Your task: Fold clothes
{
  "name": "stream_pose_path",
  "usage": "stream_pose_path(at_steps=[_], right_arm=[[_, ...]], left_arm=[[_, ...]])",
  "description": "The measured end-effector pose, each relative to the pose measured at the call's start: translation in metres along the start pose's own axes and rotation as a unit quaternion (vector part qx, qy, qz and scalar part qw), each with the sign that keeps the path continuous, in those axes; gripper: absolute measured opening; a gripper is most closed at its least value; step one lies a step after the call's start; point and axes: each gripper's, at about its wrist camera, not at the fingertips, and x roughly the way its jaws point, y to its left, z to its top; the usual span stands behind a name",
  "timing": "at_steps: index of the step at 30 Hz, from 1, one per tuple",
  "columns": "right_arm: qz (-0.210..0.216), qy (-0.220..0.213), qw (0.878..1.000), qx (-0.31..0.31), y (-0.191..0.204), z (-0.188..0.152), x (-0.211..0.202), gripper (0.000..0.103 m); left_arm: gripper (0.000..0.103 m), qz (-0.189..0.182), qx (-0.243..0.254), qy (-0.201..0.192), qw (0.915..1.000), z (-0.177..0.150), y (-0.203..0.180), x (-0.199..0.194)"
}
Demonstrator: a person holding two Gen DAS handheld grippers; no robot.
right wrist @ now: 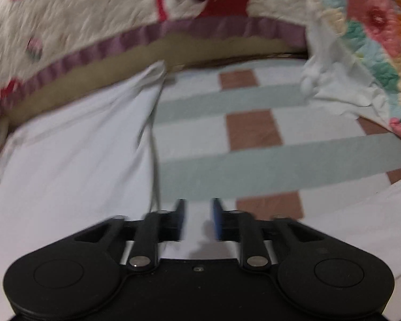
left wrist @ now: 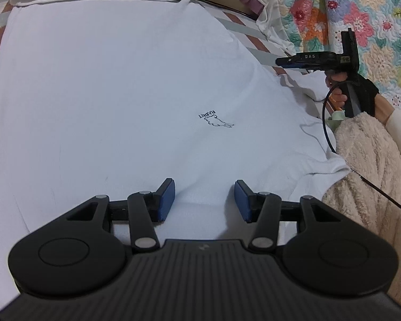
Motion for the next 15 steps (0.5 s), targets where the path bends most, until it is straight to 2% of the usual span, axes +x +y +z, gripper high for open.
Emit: stream_pose_path(at_steps=[2, 5, 6, 7, 11, 15], right_arm=[[0.014, 0.013, 0.999, -0.045, 0.017, 0.001, 0.009, 0.04], [0.027, 0.064, 0.992, -0.11, 0.038, -0.002, 0.029, 0.037], [0.017, 0.069, 0.988, -0.136, 0.045, -0.005, 0.032, 0.025], [0.008, 0.069, 0.986, -0.15, 0.05, -0.006, 0.032, 0.006], [-0.034, 0.064, 0.986, -0.149, 0.047, -0.006, 0.027, 0.005], [-0.054, 0.073, 0.985, -0.147, 0.05, -0.005, 0.033, 0.005]], left_arm=[[0.048, 0.001, -0.001, 0.0, 1.0, 0.0, 0.0, 0.0], [0.048, 0.006, -0.001, -0.003, 1.0, -0.001, -0.002, -0.001], [0.048, 0.008, -0.002, -0.004, 1.0, -0.002, -0.003, -0.001], [0.048, 0.007, -0.003, -0.006, 1.0, -0.003, -0.002, -0.002], [0.048, 0.007, -0.007, -0.011, 0.9999, -0.006, -0.001, -0.004], [0.048, 0.005, -0.009, -0.012, 0.9999, -0.008, 0.001, -0.005]])
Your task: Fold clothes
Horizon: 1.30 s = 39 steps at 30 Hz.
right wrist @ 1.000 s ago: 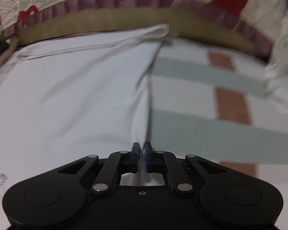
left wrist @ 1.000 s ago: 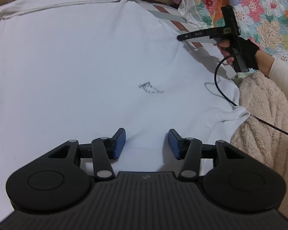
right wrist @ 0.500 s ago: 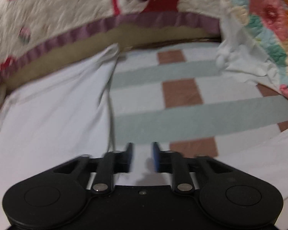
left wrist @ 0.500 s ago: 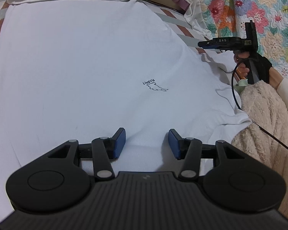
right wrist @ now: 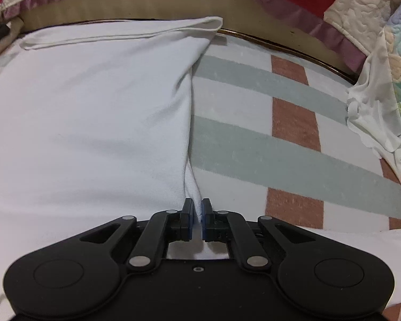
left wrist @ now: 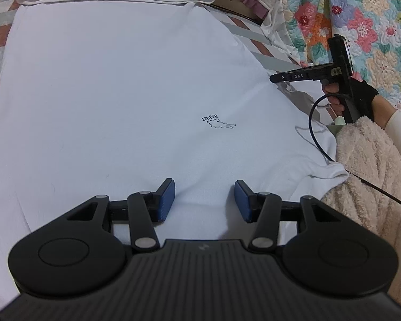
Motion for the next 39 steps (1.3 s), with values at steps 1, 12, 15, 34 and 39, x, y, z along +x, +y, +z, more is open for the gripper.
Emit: stream_pose_path(at_steps=[1, 12, 15, 34, 39], right_arm=[[-0.002, 0.001, 1.0, 0.013, -0.002, 0.001, 0.001, 0.007], [-0.075, -0.106, 0.982, 0.137, -0.02, 0.002, -0.041, 0.035], [-0.035, -0.141, 0.982, 0.124, 0.003, 0.006, -0.052, 0.036], [0.332, -0.02, 0.924, -0.186, 0.328, -0.015, -0.052, 0.039], [0.304, -0.029, 0.931, -0.199, 0.355, -0.035, -0.057, 0.055]], left_arm=[[0.048, 0.0, 0.0, -0.001, 1.0, 0.0, 0.0, 0.0], [0.054, 0.03, -0.034, -0.094, 0.9945, 0.003, 0.026, -0.051], [0.055, 0.081, -0.096, -0.152, 0.9805, -0.001, 0.057, -0.086], [0.067, 0.441, -0.372, -0.195, 0.7932, -0.077, 0.296, -0.202], [0.085, 0.381, -0.368, -0.241, 0.8135, -0.08, 0.305, -0.2]])
